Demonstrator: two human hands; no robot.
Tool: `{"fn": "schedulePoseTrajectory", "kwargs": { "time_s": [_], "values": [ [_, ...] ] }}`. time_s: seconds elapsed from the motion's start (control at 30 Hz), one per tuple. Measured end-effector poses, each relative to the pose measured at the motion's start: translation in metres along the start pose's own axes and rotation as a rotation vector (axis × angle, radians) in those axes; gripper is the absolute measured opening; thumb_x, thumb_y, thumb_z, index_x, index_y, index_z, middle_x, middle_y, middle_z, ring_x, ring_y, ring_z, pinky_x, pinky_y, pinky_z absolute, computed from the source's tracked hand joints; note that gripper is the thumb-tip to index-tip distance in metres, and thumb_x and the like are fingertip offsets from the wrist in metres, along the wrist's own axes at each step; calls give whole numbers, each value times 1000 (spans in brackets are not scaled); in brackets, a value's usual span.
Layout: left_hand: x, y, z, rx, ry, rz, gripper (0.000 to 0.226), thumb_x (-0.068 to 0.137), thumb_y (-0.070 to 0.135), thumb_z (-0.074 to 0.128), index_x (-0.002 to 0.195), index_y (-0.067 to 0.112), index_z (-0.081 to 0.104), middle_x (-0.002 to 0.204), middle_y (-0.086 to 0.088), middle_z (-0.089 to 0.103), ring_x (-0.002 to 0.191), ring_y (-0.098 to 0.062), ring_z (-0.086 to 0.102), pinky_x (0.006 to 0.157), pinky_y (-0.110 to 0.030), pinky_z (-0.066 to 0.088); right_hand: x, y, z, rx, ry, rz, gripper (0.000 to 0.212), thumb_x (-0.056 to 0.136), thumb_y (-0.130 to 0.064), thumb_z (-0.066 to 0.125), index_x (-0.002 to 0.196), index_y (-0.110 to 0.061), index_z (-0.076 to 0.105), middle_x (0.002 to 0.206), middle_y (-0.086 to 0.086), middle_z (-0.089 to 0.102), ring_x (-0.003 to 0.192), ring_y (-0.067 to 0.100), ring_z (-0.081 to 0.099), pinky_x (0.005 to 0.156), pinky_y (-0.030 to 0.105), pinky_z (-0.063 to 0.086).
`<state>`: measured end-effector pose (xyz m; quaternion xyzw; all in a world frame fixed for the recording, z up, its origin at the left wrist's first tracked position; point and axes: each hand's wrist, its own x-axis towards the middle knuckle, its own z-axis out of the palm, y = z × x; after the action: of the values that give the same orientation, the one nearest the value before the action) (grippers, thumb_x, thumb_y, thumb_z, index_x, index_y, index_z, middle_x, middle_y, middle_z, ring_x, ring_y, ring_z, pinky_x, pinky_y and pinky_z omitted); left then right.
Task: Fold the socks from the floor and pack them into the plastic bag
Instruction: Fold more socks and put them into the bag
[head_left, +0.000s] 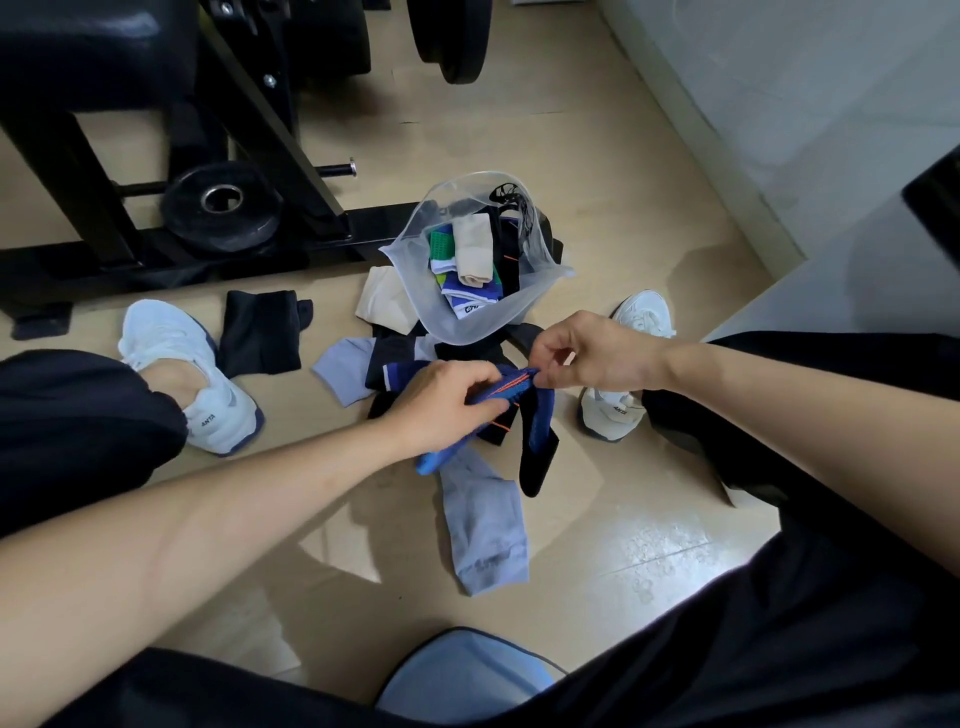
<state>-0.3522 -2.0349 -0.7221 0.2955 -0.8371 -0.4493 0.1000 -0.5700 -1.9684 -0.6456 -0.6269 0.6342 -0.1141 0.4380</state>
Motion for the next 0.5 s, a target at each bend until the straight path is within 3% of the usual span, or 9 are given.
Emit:
{"fn": "schedulePoseTrajectory", "kwargs": {
  "time_s": [0.07,0.13,0.23,0.3,0.4,0.5],
  "values": [
    [4,3,-9,-100,-52,-24,10,90,28,74,91,18,71,66,6,60,59,-5,46,61,-30,36,0,-1,-1,87,25,27,9,88,-7,70,80,-8,66,72,1,60,69,11,49,73,28,42],
    [7,9,-24,-168,-86,-49,19,89,33,72,91,15,73,66,-6,58,63,-9,45,62,-31,32,1,-6,0,215,59,52,5,87,-9,72,85,-11,68,76,0,61,70,11,50,74,30,41],
    [7,28,-49,-173,-97,-45,16,91,29,72,91,13,73,70,-11,66,65,-8,50,65,-31,37,5,-14,5,280,52,36,27,79,-20,82,101,-12,68,85,11,63,76,16,53,76,34,44],
    [3,39,-65,-145,-120,-20,12,94,23,71,83,17,70,65,0,63,62,-4,48,64,-28,38,9,-17,11,142,63,-2,37,76,-26,85,103,-11,65,91,14,67,77,17,57,76,36,50],
    [-6,47,-95,-96,-175,10,14,96,22,68,82,21,69,60,14,56,58,0,42,60,-21,35,12,-17,21,-110,119,-55,34,76,-20,82,105,-12,66,91,4,69,81,21,60,74,35,50],
    [-17,38,-128,-62,-173,-7,24,92,47,69,84,23,71,60,7,53,59,-6,41,59,-27,33,11,-21,24,-235,220,-125,23,76,-12,75,98,-15,69,86,-7,65,78,14,54,71,25,39]
  ]
}}
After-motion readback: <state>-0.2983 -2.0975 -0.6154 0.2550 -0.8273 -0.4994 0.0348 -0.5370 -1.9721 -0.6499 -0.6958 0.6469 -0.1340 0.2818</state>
